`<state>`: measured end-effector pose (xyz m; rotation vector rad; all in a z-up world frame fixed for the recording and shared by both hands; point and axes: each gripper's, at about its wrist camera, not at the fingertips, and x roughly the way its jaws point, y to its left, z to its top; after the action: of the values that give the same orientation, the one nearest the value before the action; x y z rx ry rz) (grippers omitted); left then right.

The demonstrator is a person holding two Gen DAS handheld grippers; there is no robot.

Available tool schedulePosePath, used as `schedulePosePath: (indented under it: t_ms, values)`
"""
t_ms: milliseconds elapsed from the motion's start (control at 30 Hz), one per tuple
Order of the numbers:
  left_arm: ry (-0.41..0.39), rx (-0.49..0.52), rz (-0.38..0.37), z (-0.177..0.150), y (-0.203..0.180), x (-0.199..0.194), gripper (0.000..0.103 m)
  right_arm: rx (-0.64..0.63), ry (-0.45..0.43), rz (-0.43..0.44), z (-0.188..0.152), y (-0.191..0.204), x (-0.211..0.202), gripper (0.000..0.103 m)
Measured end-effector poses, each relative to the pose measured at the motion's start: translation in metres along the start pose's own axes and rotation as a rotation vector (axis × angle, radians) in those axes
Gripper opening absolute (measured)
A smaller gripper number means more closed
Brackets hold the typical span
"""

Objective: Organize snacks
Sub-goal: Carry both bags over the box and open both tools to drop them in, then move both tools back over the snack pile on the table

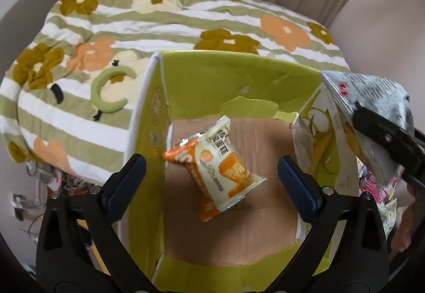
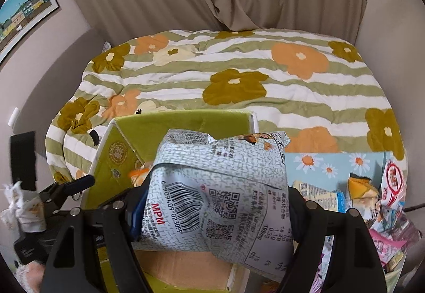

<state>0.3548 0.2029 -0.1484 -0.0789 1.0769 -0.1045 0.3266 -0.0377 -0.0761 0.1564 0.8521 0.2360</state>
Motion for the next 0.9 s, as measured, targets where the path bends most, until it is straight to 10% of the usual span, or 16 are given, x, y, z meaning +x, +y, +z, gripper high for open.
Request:
schedulePosePath:
  t_ms: [500,667,900]
  values:
    - [-0.040,-0.065,0.084,-0.015,0.030,-0.027,0.099,-0.127,0.071,0.116,0.027,0.040,0.053,0.077]
    - [-0.034,-0.089,0.106,-0.022,0.042,-0.025,0.099,-0.167,0.088,0.100,0.025,0.043,0.075,0.099]
    - [-0.032,-0.105,0.100,-0.030,0.048,-0.024,0.099,-0.151,0.066,0.091,0.017,0.033,0.067,0.100]
